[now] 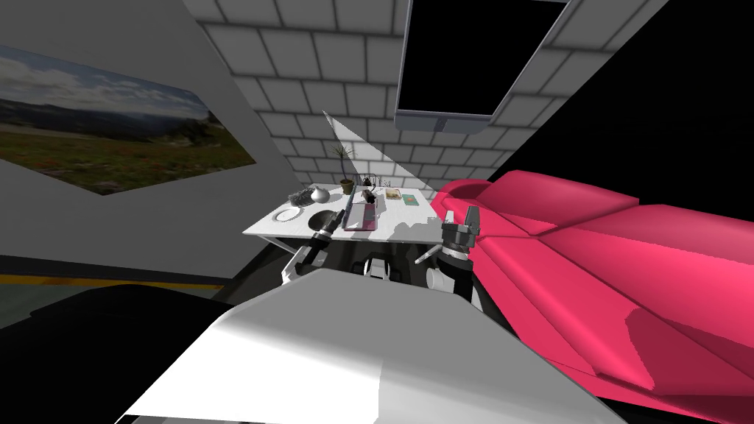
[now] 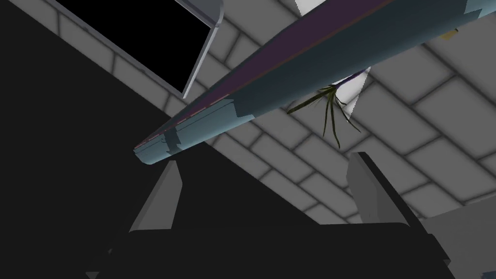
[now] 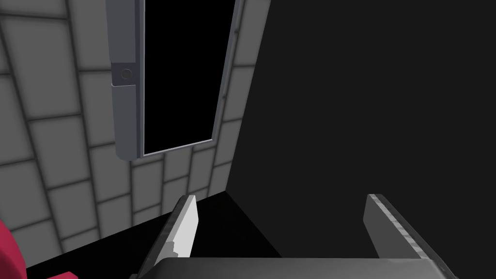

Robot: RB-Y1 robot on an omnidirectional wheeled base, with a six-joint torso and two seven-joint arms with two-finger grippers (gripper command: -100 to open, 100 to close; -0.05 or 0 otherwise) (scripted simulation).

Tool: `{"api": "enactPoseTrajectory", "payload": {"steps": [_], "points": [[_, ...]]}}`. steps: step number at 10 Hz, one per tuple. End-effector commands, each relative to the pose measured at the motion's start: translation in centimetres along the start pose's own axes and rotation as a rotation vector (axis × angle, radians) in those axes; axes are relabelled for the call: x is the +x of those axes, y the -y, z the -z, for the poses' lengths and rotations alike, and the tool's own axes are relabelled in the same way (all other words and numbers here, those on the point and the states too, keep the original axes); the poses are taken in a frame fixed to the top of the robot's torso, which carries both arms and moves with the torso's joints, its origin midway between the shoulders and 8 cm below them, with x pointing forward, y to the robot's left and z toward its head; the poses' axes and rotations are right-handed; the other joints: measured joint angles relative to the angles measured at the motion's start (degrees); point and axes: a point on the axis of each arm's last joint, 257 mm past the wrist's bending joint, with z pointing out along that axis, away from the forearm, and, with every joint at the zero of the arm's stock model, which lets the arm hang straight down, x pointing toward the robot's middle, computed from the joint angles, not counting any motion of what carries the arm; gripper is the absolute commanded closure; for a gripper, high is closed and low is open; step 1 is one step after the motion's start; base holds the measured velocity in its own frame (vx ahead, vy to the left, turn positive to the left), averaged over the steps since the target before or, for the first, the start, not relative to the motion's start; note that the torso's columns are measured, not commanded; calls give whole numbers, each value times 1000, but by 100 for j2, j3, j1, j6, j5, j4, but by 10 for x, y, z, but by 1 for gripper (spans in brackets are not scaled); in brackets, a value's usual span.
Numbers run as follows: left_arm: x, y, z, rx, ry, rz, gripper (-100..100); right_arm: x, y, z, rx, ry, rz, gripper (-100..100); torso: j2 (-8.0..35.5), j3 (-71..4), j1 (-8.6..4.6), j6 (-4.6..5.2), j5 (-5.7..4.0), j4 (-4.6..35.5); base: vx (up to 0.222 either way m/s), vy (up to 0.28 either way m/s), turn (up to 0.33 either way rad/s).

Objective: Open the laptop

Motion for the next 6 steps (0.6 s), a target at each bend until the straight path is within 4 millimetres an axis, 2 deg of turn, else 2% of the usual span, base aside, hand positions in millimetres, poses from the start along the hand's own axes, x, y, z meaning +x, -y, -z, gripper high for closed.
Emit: {"api": "enactPoseTrajectory", "payload": {"steps": [1,6], "points": [[-3,-18,2,-57,-14,-8,-100,0,0,0,0,0,0,0,-3,-2,0,0,1,-1,-7,-74,18],[-9,-47,5,-145,-33,-21,-100,0,0,0,0,0,0,0,-6,-4,1,0,1,-2,-3,-74,18]]}}
